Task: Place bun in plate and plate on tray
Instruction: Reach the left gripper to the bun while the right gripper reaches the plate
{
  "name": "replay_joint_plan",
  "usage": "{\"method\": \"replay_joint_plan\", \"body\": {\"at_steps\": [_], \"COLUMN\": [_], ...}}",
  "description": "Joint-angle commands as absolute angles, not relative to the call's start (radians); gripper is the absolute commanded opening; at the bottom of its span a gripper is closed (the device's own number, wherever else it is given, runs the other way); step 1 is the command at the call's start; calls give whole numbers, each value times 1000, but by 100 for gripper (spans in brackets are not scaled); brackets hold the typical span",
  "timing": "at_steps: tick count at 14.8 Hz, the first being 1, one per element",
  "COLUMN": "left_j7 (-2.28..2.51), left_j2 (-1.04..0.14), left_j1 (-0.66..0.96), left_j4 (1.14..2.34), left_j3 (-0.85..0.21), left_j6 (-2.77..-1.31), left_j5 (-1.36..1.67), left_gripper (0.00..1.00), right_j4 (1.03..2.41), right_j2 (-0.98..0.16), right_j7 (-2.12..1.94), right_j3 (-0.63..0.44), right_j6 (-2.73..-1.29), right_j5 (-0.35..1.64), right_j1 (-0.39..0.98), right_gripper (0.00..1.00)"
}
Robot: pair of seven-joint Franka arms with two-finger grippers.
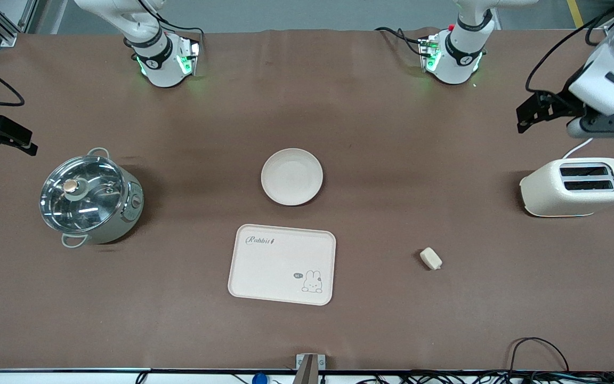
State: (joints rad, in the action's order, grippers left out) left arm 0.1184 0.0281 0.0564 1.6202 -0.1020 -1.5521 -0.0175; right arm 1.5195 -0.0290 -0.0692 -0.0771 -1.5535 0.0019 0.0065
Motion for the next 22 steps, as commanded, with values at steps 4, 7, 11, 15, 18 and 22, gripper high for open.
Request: {"method": "replay_joint_plan", "body": {"at_steps": [4, 7, 11, 15, 18, 22], "left_j7": [109, 141, 302, 498, 674, 739], "left_j2": [-138, -210, -325, -455, -547, -652], "left_j1": [66, 66, 74, 101, 152, 161], "left_j4": [1583, 1617, 1651, 1648, 1640, 1640], "left_j3": [-106, -106, -107, -109, -107, -107], "left_j6": [-1649, -1744, -1896, -2054, -2204, -2386], "left_j5": [-15, -14, -14, -12, -12, -5], "left_gripper": [100, 100, 100, 100, 100, 100], "right_j4": [1644, 1776, 1960, 2155, 2297, 2361], "right_j2": [14, 52, 72, 110, 117, 95], "right_j7": [-77, -75, -75, -58, -58, 44], "right_j3": [-68, -60, -61, -60, -60, -60], "right_j6": [-1572, -1673, -1810, -1972, -2118, -2218], "right_j5": [23, 34, 144, 169, 253, 282], "right_j1": [-2, 20, 37, 112, 158, 234], "right_gripper": [100, 100, 100, 100, 100, 100]}}
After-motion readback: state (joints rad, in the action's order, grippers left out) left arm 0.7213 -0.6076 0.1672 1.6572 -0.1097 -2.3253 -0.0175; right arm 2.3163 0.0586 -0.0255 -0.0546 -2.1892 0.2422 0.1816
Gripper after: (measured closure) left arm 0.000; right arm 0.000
